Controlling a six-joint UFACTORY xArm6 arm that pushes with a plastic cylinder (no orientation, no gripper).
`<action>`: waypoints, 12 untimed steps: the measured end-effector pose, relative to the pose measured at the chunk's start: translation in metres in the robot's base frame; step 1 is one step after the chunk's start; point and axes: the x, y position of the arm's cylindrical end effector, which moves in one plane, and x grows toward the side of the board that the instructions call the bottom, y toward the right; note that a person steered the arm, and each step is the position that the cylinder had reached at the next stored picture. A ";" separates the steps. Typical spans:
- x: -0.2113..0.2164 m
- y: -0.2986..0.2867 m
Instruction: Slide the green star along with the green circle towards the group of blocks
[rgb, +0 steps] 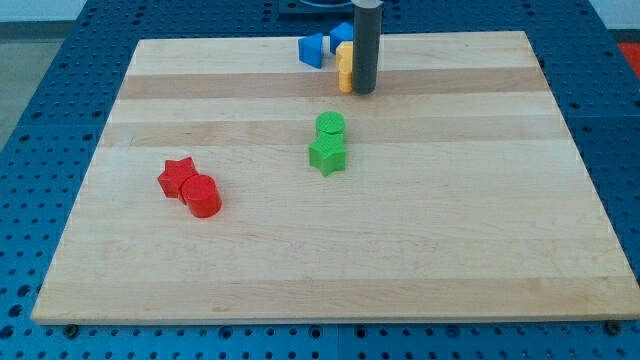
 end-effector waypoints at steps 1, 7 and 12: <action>0.000 0.000; 0.178 -0.027; 0.127 -0.040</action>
